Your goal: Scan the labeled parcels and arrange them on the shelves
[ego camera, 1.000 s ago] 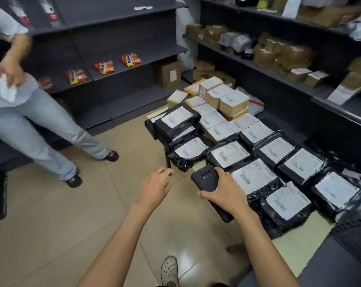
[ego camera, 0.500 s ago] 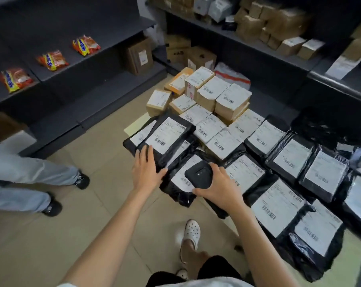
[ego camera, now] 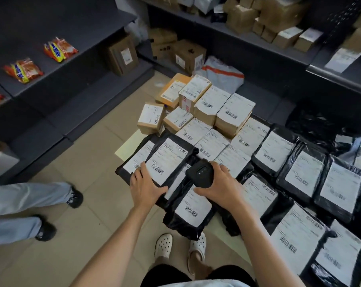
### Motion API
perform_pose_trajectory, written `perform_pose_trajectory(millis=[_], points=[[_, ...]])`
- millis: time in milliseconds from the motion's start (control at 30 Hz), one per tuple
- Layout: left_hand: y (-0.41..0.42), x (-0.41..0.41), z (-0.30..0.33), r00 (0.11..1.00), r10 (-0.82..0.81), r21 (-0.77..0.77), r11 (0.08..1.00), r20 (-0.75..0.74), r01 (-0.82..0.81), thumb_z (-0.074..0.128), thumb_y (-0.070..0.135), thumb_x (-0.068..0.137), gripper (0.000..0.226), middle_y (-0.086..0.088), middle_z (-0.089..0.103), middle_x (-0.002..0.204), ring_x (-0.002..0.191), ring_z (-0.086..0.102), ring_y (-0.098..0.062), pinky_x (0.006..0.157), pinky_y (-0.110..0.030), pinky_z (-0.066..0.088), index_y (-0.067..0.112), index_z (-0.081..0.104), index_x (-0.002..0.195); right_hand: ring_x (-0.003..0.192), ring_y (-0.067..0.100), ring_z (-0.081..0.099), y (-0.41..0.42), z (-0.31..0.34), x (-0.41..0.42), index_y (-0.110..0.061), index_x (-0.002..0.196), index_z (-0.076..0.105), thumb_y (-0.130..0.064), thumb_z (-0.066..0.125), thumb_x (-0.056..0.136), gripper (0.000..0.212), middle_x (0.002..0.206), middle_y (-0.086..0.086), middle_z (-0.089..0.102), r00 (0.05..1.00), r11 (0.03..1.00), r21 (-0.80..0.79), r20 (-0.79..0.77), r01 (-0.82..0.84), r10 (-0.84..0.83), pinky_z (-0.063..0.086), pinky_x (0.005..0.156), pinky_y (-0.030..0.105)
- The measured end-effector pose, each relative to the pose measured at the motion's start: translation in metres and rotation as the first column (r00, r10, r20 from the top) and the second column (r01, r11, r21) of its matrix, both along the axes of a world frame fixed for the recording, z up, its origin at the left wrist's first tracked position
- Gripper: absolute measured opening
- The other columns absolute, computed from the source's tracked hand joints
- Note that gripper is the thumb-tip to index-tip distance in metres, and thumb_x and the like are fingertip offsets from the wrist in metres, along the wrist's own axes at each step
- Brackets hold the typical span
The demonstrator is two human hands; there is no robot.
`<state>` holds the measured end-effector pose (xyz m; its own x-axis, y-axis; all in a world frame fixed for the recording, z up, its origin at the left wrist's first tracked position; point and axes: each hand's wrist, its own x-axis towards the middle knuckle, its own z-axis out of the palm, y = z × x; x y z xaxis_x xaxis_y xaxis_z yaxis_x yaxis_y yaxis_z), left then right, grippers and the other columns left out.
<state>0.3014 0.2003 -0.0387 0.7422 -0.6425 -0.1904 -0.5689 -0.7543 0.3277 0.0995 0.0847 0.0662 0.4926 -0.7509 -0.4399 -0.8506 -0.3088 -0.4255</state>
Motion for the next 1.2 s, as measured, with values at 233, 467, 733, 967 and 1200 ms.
perform_pose_trajectory(millis=[233,467,733,967,1200], points=[[-0.01,0.03,0.021,0.998,-0.058,-0.216,0.975,-0.022,0.052,0.089,0.044,0.055,0.114,-0.009,0.04,0.143,0.133,0.03,-0.029,0.111,-0.045,0.034,0.012,0.026,0.145,0.11,0.021,0.06,0.004,0.021,0.02,-0.027,0.153,0.024,-0.066,0.07,0.076,0.097,0.131,-0.007,0.048,0.997,0.996,-0.042,0.025,0.077,-0.076,0.049,0.077,0.035],[-0.073,0.069,0.085,0.908,-0.374,-0.385,0.822,0.189,0.419,0.085,0.047,0.055,0.108,-0.004,0.042,0.137,0.127,0.036,-0.026,0.104,-0.044,0.039,0.016,0.03,0.142,0.11,0.022,0.058,0.026,0.06,0.024,-0.028,0.153,0.023,-0.062,0.071,0.076,0.097,0.129,-0.008,0.046,0.959,0.957,-0.12,0.135,0.263,-0.247,0.052,0.088,0.04],[-0.134,0.061,0.154,0.56,-0.661,-0.304,0.471,0.499,0.828,0.086,0.044,0.055,0.111,-0.007,0.04,0.141,0.129,0.034,-0.028,0.11,-0.041,0.031,0.011,0.031,0.145,0.109,0.019,0.057,0.051,0.1,0.018,-0.032,0.15,0.025,-0.06,0.073,0.075,0.094,0.124,-0.01,0.045,0.894,0.866,-0.238,0.207,0.439,-0.397,0.044,0.074,0.033],[-0.145,0.046,0.177,0.274,-0.75,-0.134,0.244,0.602,0.96,0.081,0.046,0.061,0.107,-0.005,0.038,0.144,0.132,0.032,-0.027,0.116,-0.041,0.024,0.013,0.029,0.147,0.112,0.019,0.059,0.078,0.11,0.015,-0.03,0.152,0.021,-0.062,0.073,0.073,0.099,0.133,-0.009,0.044,0.854,0.797,-0.305,0.193,0.521,-0.484,0.045,0.076,0.034],[-0.147,0.035,0.175,0.171,-0.785,-0.017,0.2,0.595,0.98,0.081,0.043,0.06,0.109,-0.005,0.037,0.145,0.136,0.03,-0.028,0.119,-0.043,0.023,0.012,0.027,0.149,0.108,0.022,0.059,0.095,0.108,0.007,-0.028,0.151,0.023,-0.061,0.073,0.076,0.096,0.135,-0.006,0.042,0.831,0.784,-0.277,0.157,0.555,-0.533,0.043,0.073,0.034]])
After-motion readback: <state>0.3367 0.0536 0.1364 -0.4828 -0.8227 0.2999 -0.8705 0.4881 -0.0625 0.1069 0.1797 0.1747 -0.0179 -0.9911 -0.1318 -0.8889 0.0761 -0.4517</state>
